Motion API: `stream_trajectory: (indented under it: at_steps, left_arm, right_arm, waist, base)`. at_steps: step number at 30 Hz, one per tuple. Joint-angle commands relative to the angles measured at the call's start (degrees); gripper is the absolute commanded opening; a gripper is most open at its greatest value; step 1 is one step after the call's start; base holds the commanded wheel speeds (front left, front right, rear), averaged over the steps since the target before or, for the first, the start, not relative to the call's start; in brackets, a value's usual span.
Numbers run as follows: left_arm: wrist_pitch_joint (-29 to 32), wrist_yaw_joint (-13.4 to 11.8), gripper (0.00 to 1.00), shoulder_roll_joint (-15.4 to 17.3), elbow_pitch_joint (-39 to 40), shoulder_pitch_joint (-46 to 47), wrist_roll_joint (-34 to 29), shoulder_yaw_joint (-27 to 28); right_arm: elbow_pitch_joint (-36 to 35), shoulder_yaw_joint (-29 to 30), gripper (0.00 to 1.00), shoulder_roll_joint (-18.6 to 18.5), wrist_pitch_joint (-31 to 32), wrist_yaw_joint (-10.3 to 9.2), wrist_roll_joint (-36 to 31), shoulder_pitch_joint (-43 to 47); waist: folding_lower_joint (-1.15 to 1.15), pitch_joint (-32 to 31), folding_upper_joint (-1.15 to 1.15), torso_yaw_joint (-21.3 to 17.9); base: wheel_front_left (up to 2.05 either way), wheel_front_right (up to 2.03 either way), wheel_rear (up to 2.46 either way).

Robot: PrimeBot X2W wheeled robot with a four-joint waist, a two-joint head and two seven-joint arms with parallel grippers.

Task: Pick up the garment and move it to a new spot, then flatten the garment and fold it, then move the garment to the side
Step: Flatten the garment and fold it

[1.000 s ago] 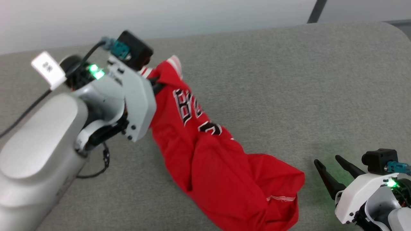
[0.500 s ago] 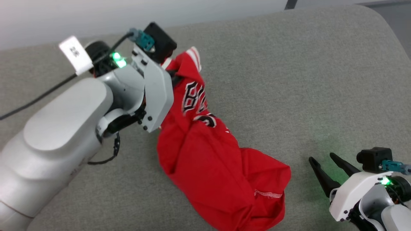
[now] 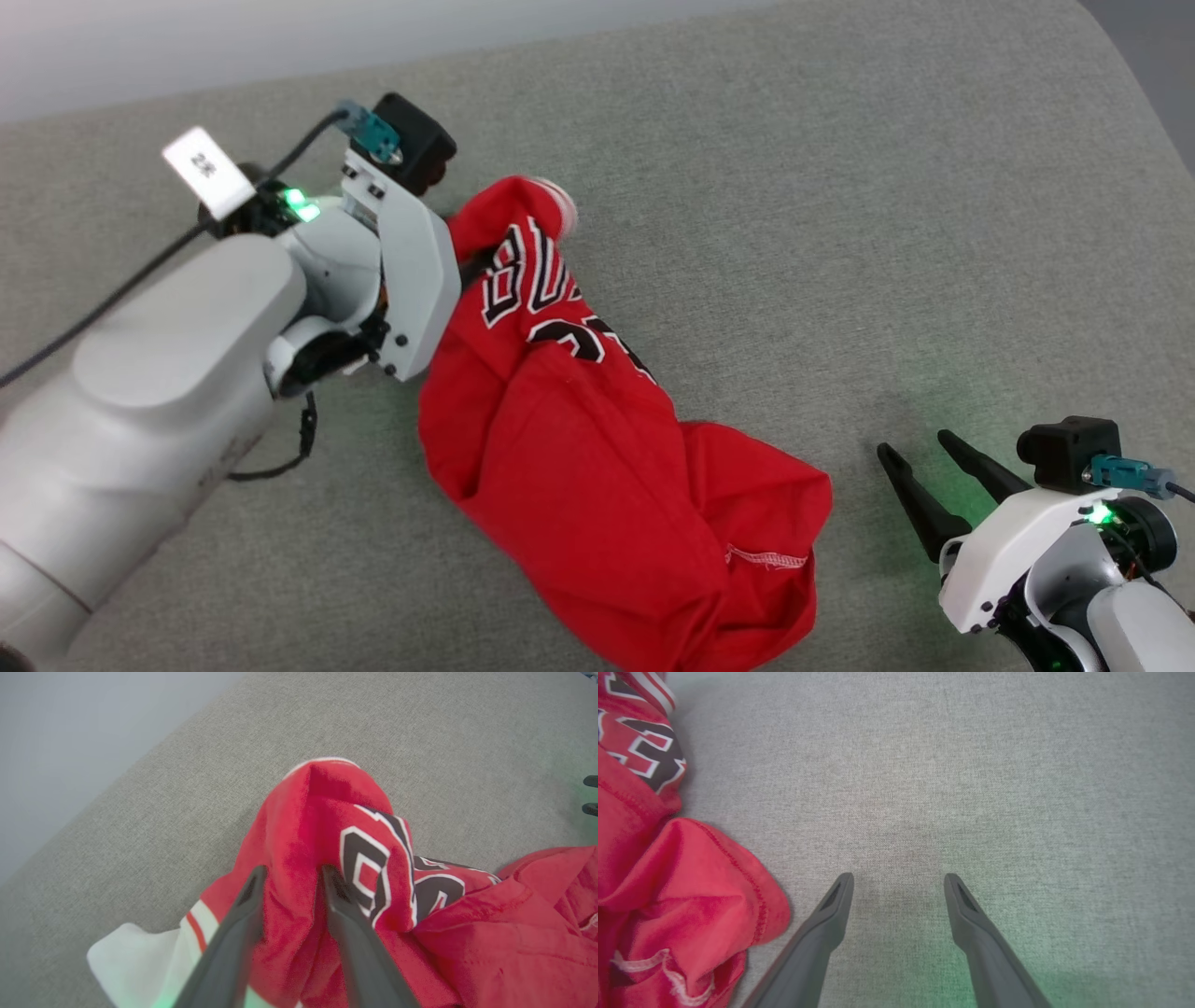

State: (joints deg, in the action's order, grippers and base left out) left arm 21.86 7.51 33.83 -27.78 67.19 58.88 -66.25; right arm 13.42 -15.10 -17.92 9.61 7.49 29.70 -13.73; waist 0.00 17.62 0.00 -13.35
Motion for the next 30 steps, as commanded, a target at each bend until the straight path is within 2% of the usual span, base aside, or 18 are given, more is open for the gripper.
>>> stream_trajectory:
  at_steps: [1, 12, 18, 27, 30]
  left_arm:
    - [-0.64, -0.06, 1.00, 0.28, -0.46, 1.14, 0.54, -0.55]
    - [-3.89, -0.06, 1.00, 1.82, 0.39, 2.85, 1.28, -2.86]
    - [-4.13, -0.12, 1.00, 1.08, 1.89, 3.11, 1.07, -3.00]
    - [-3.76, -0.16, 1.00, 0.55, 3.81, 4.79, 0.29, -3.16]
    - [-3.10, -0.15, 1.00, 0.42, 3.65, 5.41, -0.11, -3.53]
  right_arm:
    - [0.14, -0.15, 1.00, -0.21, -0.36, 0.00, 0.32, -0.96]
    - [-0.15, 0.59, 1.00, -1.35, 0.23, 0.00, 0.25, -0.25]
    - [-1.53, 0.84, 1.00, -1.75, -0.13, 0.00, -0.56, -0.04]
    - [-4.79, 1.59, 1.00, -0.85, -5.24, 0.00, -3.57, -2.14]
    - [-5.98, 2.37, 1.00, -0.32, -8.62, 0.00, -5.51, -2.43]
  waist:
    - [0.00, -0.31, 0.00, 0.47]
    - [0.00, -2.12, 0.00, 3.73]
    - [0.00, -2.52, 0.00, 4.69]
    - [0.00, -0.64, 0.00, 2.04]
    - [0.00, 0.08, 0.00, 0.42]
  base:
    - [0.00, 0.00, 0.00]
    - [0.00, 0.00, 0.00]
    - [0.00, 0.00, 0.00]
    - [0.00, 0.00, 0.00]
    - [0.00, 0.00, 0.00]
